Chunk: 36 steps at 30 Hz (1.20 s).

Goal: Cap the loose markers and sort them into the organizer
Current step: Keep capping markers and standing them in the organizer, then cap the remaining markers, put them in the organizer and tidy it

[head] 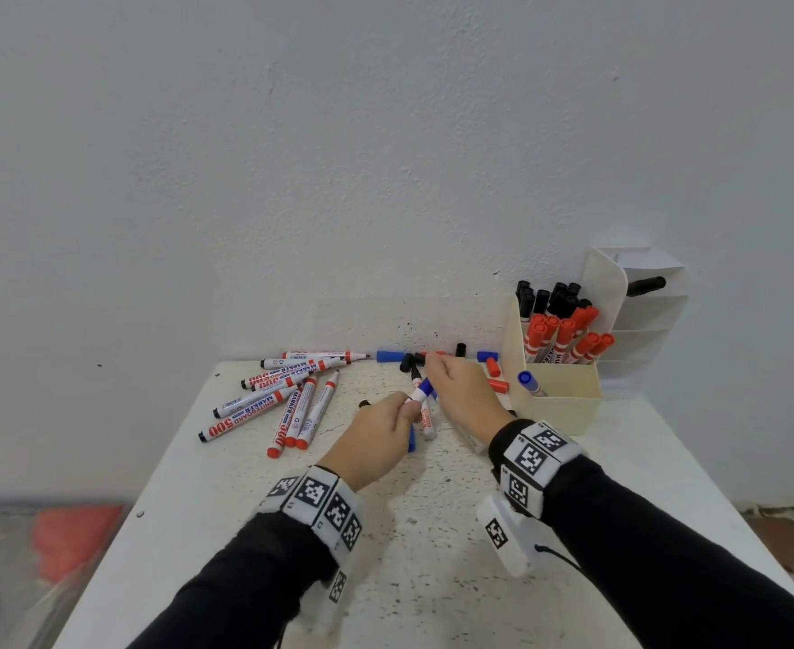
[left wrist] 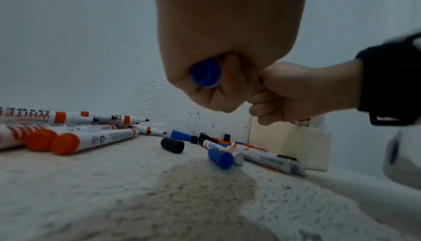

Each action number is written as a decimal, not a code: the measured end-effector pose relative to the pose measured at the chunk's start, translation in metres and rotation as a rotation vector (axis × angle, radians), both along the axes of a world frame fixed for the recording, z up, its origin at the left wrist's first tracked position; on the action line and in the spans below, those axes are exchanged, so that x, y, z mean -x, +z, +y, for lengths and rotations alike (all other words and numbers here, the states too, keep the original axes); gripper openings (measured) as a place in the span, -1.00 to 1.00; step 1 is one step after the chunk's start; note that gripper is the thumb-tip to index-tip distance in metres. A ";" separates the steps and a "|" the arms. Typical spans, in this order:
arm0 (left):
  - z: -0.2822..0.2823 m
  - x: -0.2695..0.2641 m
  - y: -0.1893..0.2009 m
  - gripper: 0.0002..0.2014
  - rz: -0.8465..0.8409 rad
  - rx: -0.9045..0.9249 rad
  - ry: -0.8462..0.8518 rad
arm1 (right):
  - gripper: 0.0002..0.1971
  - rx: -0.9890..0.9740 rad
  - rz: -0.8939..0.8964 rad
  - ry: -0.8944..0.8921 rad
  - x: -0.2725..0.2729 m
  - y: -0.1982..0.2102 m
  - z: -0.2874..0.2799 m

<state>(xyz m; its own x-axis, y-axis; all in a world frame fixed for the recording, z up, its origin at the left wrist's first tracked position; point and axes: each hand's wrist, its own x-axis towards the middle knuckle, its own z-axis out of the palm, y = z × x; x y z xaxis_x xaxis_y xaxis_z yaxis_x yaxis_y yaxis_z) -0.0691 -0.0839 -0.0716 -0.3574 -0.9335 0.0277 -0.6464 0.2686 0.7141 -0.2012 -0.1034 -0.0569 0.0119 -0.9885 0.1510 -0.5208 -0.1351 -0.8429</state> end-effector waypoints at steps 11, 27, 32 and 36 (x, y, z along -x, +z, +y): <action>0.002 0.044 -0.004 -0.79 0.230 0.059 0.003 | -0.84 0.499 0.110 -0.141 0.031 0.063 0.014; -0.001 0.071 -0.030 -0.61 -0.658 0.108 -0.032 | -0.81 0.552 0.382 -0.302 0.110 -0.006 0.027; -0.003 0.075 -0.030 -0.62 -0.666 0.119 -0.035 | -0.68 0.320 0.507 -0.216 0.107 -0.016 0.024; -0.003 0.075 -0.030 -0.64 -0.647 0.126 -0.051 | -0.58 0.251 0.685 -0.273 0.103 -0.021 0.022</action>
